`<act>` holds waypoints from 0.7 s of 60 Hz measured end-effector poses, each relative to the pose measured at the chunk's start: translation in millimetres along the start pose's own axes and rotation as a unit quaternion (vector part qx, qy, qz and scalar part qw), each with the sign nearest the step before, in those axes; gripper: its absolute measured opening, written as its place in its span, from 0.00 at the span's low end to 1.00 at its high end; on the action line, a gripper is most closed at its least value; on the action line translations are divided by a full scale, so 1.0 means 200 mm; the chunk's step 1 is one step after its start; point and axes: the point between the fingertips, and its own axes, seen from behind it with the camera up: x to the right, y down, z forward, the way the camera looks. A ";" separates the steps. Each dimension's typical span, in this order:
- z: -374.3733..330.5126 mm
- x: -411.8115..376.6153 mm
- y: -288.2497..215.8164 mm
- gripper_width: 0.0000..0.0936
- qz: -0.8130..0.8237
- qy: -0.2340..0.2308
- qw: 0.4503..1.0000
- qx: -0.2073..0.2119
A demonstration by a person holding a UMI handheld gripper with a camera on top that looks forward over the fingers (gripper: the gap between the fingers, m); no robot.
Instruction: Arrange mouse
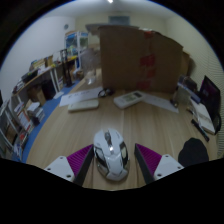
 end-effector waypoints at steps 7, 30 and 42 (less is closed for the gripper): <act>0.07 0.02 -0.04 0.89 0.027 0.029 0.999 -0.002; 0.08 0.02 -0.05 0.42 0.081 0.066 0.992 -0.070; -0.31 0.21 -0.50 0.42 0.078 0.065 0.994 0.029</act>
